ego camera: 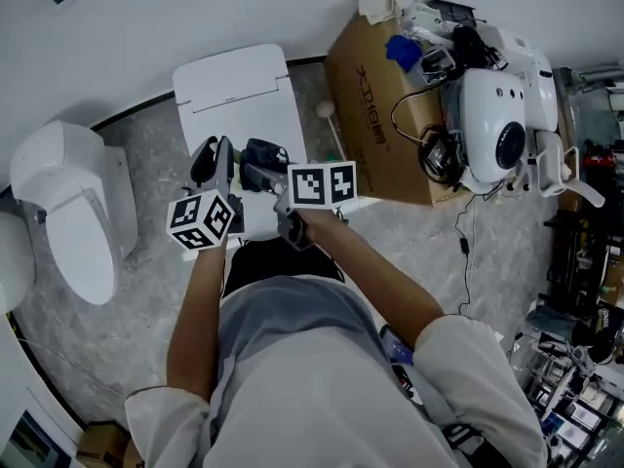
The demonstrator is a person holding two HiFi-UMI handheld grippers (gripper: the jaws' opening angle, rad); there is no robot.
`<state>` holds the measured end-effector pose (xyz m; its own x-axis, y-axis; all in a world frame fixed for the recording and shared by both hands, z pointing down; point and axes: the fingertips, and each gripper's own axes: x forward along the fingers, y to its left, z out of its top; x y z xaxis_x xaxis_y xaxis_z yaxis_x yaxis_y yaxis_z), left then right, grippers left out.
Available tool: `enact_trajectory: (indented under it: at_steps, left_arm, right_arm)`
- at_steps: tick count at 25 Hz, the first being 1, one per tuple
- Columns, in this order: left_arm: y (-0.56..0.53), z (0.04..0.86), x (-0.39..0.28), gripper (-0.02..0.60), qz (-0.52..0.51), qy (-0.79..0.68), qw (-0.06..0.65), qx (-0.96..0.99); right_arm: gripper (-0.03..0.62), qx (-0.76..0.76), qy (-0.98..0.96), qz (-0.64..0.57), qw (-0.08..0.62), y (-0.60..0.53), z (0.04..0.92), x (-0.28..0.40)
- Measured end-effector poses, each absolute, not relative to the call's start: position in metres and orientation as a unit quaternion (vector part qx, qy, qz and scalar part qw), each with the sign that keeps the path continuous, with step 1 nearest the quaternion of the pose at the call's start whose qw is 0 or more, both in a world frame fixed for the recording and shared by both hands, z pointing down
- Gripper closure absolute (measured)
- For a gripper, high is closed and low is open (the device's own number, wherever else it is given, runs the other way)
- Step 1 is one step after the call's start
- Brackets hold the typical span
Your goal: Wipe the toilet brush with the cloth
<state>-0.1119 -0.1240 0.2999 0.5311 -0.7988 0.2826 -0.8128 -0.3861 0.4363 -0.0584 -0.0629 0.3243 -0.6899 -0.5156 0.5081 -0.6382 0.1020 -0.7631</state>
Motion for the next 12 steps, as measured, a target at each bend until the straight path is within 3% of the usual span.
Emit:
enact_trajectory:
  at_steps: [12]
  left_arm:
    - [-0.109, 0.282, -0.116, 0.581, 0.029, -0.468, 0.253, 0.846]
  right_arm:
    - [0.484, 0.423, -0.772, 0.466, 0.092, -0.05, 0.304, -0.036]
